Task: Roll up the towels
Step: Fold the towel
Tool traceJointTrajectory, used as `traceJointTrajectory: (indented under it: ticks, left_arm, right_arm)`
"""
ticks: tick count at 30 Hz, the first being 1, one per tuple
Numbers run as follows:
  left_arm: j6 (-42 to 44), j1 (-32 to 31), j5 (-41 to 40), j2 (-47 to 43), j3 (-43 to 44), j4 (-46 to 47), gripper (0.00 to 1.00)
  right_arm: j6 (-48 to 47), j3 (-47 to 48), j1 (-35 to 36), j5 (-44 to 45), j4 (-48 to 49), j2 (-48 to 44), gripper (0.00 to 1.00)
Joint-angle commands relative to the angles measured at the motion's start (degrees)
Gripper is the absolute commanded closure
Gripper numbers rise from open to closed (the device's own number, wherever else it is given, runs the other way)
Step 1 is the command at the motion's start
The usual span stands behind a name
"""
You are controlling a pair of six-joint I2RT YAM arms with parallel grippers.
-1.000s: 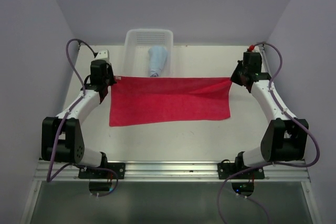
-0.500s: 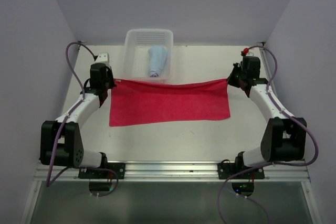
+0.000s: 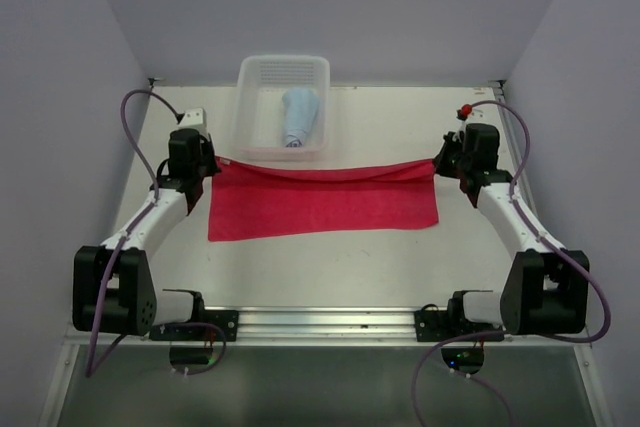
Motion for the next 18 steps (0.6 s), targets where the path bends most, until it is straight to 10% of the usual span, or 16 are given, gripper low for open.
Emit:
traceJointTrajectory:
  ticks: [1,18]
  left_arm:
    - [-1.5,0.5,0.9,-3.0,-1.4,2.2,1.00]
    - [-2.8,0.6,-3.5,-8.5,-5.8,-4.8,1.00]
  right_arm:
    - [-1.6,-0.2,-0.3,-0.1,1.4,-2.2,0.98]
    - [1.1,-3.7,-0.3,6.0,-6.0,-7.9,1.00]
